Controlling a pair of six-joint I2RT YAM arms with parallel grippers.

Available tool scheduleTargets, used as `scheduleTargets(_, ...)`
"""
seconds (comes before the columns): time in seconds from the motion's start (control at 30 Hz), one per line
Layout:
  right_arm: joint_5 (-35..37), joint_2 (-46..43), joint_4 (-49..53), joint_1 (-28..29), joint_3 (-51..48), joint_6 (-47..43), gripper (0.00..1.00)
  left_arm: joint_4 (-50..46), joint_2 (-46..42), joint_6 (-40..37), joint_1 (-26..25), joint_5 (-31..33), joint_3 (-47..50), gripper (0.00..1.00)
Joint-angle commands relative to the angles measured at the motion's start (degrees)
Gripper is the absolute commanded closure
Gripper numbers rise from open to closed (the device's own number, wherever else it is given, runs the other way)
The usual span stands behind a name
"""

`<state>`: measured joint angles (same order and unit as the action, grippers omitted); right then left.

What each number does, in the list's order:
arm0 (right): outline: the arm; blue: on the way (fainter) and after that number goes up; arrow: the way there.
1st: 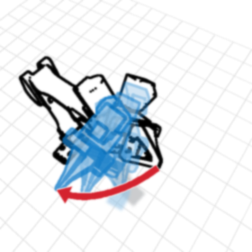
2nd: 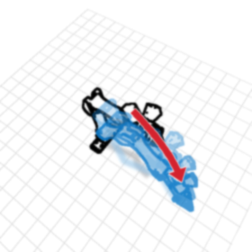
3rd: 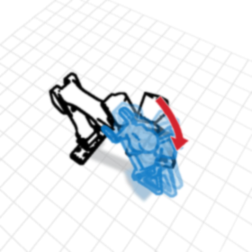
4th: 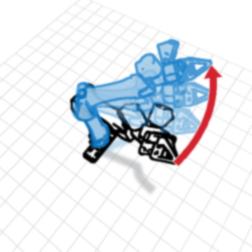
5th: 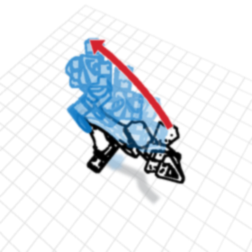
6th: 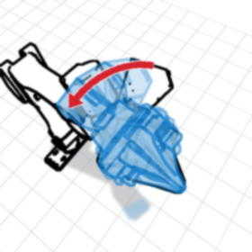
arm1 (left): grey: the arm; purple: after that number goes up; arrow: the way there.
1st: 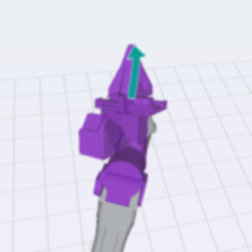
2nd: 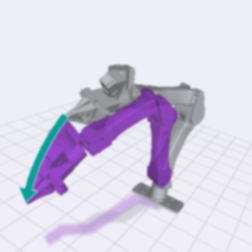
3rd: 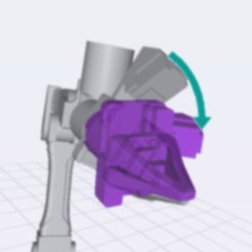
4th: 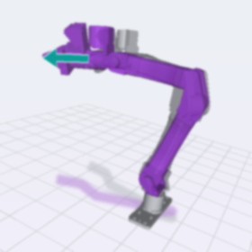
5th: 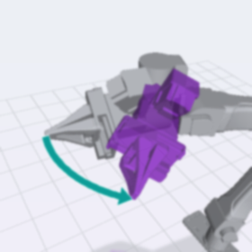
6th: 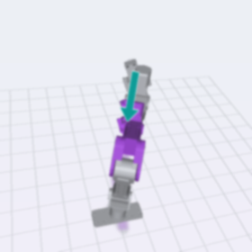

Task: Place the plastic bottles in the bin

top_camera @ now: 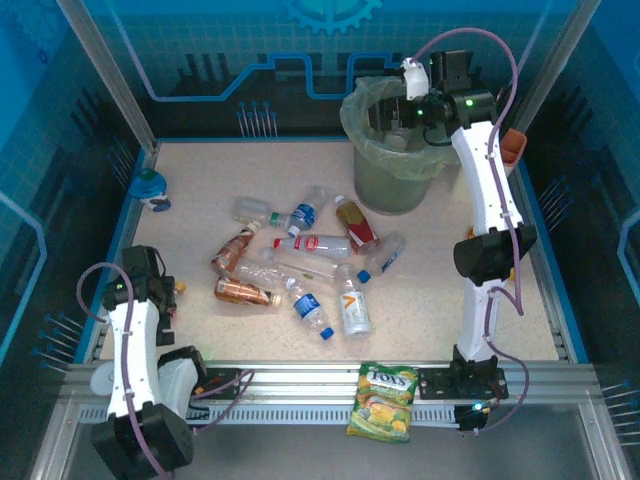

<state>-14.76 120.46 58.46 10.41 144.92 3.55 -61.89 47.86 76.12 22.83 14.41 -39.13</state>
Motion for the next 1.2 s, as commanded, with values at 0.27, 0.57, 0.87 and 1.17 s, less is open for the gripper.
scheduleTargets(0.27, -2.7, 0.4, 1.1, 0.6, -0.2, 0.2, 0.04, 12.5, 5.2, 15.3, 1.0, 6.5, 9.1, 0.01)
scheduleTargets(0.57, 0.4, -0.2, 6.8, 0.6, -0.4, -1.9, 0.05, 25.0, 18.1, 11.0, 4.3, 7.6, 8.2, 0.01)
scheduleTargets(0.87, 3.1, -2.2, 9.2, 1.3, -3.1, -2.2, 0.06, 30.0, 23.9, 7.9, 5.8, 4.4, 7.3, 0.20)
scheduleTargets(1.17, 1.1, -7.3, 7.8, 1.8, -9.0, 0.3, 0.07, 28.9, 18.1, 0.8, 5.8, 1.8, 7.0, 0.35)
